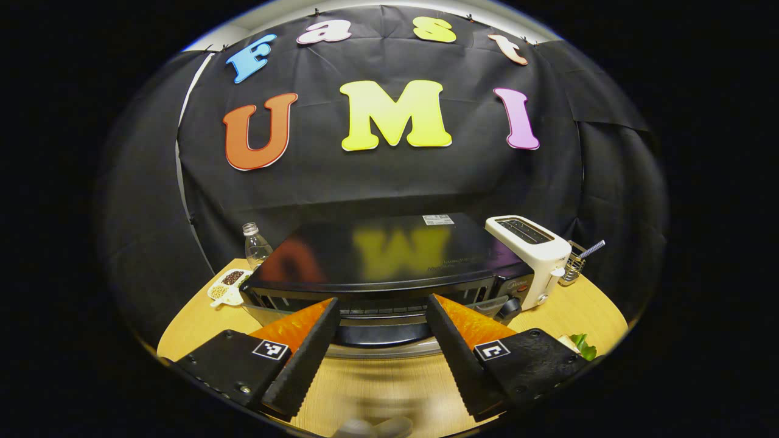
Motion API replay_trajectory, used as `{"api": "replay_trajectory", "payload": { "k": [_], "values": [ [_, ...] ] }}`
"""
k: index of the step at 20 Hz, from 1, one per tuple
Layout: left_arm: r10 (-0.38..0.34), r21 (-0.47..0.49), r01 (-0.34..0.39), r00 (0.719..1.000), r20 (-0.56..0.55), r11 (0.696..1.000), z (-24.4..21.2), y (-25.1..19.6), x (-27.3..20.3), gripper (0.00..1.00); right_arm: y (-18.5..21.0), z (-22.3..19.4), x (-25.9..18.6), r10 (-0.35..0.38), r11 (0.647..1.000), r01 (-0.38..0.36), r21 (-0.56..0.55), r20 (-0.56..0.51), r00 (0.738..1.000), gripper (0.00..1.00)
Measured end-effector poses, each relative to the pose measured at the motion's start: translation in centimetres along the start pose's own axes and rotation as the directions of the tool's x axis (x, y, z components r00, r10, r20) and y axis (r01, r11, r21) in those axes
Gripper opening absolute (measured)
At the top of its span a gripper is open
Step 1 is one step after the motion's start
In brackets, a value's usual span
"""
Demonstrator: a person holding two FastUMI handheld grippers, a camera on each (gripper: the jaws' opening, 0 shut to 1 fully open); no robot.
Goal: Open the electric oven with the left hand, put the food in, and close the electric oven.
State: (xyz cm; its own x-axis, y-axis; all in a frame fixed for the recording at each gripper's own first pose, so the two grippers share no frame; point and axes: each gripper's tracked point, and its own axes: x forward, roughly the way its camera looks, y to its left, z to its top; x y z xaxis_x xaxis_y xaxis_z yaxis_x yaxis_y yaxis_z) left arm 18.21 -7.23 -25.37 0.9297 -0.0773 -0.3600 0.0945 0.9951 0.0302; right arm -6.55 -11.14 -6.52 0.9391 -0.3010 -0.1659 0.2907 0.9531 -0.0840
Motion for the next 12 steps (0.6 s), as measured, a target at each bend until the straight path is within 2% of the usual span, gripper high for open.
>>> {"api": "replay_trajectory", "payload": {
  "k": [11, 12],
  "values": [
    [-0.011, 0.001, 0.012, 0.998, -0.064, 1.000, -5.1, -0.4, -4.9, 0.95, 1.0, -1.0, -1.2, 0.046, 0.999, -0.046, -0.012, -0.009, 0.999, 1.00],
    [-0.012, 0.001, 0.012, 0.997, -0.075, 1.000, -5.7, -0.5, -5.3, 0.95, 0.9, -1.1, -1.3, 0.047, 0.999, -0.047, -0.013, -0.012, 0.999, 0.92]
  ]
}}
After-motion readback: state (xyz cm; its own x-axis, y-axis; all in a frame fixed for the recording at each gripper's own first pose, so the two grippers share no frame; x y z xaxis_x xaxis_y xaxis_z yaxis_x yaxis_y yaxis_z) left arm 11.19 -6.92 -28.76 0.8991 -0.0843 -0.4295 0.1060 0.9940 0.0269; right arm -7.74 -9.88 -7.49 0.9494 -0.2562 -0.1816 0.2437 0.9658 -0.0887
